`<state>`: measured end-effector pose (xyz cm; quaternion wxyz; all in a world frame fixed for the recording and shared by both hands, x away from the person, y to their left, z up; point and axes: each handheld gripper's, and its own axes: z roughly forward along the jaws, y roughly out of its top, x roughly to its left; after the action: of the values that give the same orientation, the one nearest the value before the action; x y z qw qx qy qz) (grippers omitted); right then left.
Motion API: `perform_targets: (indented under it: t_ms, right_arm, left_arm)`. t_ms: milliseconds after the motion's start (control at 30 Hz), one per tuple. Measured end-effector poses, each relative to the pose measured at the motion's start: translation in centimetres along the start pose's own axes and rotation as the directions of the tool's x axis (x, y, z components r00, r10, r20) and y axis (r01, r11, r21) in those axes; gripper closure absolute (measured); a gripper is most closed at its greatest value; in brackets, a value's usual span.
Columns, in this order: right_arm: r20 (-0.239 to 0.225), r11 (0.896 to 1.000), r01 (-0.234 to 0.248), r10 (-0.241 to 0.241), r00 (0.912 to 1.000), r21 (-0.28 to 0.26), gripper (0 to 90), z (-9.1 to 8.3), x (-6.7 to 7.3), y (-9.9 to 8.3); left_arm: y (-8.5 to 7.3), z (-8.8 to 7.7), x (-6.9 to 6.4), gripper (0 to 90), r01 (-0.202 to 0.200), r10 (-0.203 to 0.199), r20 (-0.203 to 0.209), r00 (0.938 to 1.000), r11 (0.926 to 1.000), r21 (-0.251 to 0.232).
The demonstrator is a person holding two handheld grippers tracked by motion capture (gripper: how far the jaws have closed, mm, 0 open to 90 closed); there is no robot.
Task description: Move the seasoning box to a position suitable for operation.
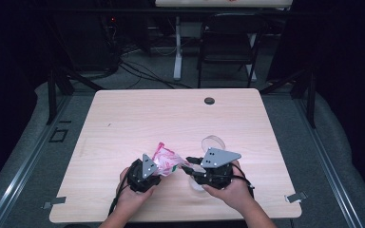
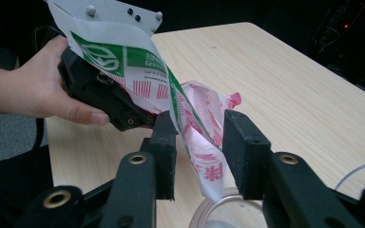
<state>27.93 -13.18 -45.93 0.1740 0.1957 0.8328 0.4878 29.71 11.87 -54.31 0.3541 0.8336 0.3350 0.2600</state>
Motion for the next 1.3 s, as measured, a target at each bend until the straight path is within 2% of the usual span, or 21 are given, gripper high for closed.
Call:
perform_targets:
  t_ms: [100, 300, 467, 700, 833, 1000, 1300]
  right_arm:
    - [0.002, 1.000, -0.001, 0.001, 1.0000, -0.006, 64.4, 0.1, 0.0, 0.0]
    - [-0.009, 1.000, 0.008, -0.008, 0.9999, -0.005, 63.2, 0.4, 0.2, 0.1]
    - [-0.003, 0.999, 0.049, -0.049, 0.9988, -0.008, 62.4, 0.3, 0.6, 0.5]
    - [-0.008, 0.991, 0.133, -0.133, 0.9911, 0.010, 64.6, 0.3, 0.9, 0.6]
    - [-0.010, 0.989, 0.148, -0.148, 0.9889, 0.002, 63.4, 0.3, 1.0, 0.6]
    - [0.008, 0.981, 0.196, -0.196, 0.9806, -0.004, 63.4, 0.4, 1.4, 0.7]
    - [-0.017, 0.976, 0.217, -0.217, 0.9761, 0.007, 70.5, 0.6, 1.8, 0.7]
  left_arm:
    - [-0.1, -0.1, 0.1, 56.5, -0.001, 0.001, -0.015, 0.9999, 1.0000, -0.004]
    - [-0.1, -0.5, 0.0, 56.5, -0.041, 0.042, -0.063, 0.9971, 0.9991, 0.007]
    - [-0.1, -0.5, -0.2, 56.5, -0.074, 0.074, -0.084, 0.9937, 0.9972, 0.011]
    - [-0.1, -0.4, -0.4, 56.5, -0.096, 0.097, -0.091, 0.9912, 0.9953, 0.016]
    - [-0.1, -0.4, -0.4, 56.5, -0.105, 0.107, -0.097, 0.9895, 0.9941, 0.026]
    - [-0.1, -0.3, -0.4, 56.5, -0.106, 0.109, -0.099, 0.9891, 0.9939, 0.030]
    - [-0.1, -0.3, -0.5, 56.5, -0.122, 0.125, -0.104, 0.9868, 0.9919, 0.037]
